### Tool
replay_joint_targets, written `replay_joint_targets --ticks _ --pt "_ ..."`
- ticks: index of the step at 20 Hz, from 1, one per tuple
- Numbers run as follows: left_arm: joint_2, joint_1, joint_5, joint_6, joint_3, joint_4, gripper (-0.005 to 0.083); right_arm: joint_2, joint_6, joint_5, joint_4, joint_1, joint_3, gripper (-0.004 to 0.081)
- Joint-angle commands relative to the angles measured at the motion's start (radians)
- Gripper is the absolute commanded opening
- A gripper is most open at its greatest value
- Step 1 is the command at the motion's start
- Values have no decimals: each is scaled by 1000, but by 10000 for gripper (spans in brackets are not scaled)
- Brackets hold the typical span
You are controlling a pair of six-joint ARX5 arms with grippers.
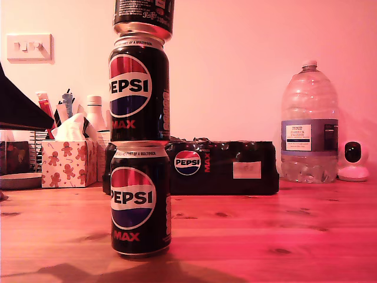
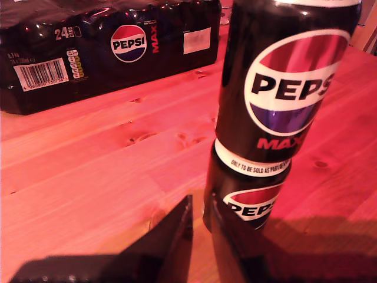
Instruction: Stack up the Pepsi cans on top of each other
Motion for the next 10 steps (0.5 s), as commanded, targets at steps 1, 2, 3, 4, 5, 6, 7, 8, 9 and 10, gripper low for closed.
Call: replay_joint_targets --ticks 1,2,3,4,5,6,7,8,9,10 --pt "-3 -3 5 5 -17 8 75 -3 0 -3 45 9 43 387" --pt "-3 -3 5 5 -17 8 75 -3 0 -3 45 9 43 387" --pt "-3 -3 5 5 -17 8 75 -3 0 -3 45 9 43 387" --pt "-3 -3 5 5 -17 8 75 -3 0 -3 45 9 43 387" --pt "-3 -3 5 5 -17 8 75 -3 0 -3 45 9 43 388" --pt "-3 -3 6 5 -17 8 75 -3 0 -3 45 9 43 387" --pt "-3 -3 10 5 -17 8 75 -3 0 -1 45 9 43 387" --pt "-3 -3 15 5 -17 8 75 -2 0 0 46 9 43 387" --pt "-3 -3 17 5 -17 8 75 4 0 0 47 9 43 387" --pt "-3 -3 19 5 -17 8 75 11 0 0 47 9 43 387"
